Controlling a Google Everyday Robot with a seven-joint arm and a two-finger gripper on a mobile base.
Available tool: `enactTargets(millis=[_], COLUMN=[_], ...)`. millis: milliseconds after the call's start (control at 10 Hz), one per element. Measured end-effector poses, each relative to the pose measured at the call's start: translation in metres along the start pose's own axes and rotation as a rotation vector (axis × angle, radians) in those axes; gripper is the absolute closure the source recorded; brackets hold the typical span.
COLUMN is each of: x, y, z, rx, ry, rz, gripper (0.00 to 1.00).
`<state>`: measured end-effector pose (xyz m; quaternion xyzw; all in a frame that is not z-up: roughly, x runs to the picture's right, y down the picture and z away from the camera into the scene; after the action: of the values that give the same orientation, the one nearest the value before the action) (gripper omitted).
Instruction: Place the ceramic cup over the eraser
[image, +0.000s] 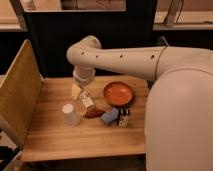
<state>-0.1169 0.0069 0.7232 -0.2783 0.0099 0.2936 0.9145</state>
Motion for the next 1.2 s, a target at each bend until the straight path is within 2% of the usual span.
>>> enactTargets(millis=[200,400,700,800,1000,1200], x=[-0.016,-0.047,-0.067,-0.061,-0.041,-0.039], y=[0.011,0.026,0.042,0.044,0.037,0.034], z=[0.013,0.032,0.057,0.064,0.065,0.065], rx=[-0.008,-0.041,-0.096,-0.110,-0.110,-0.106], ry=[0.013,0.016,0.041,0.066,0.103,0.104], rz=[-0.041,-0.094,-0.167,-0.177,-0.160,-0.152], gripper=[0.20,0.20,0.20,0.20,0.20,0.20])
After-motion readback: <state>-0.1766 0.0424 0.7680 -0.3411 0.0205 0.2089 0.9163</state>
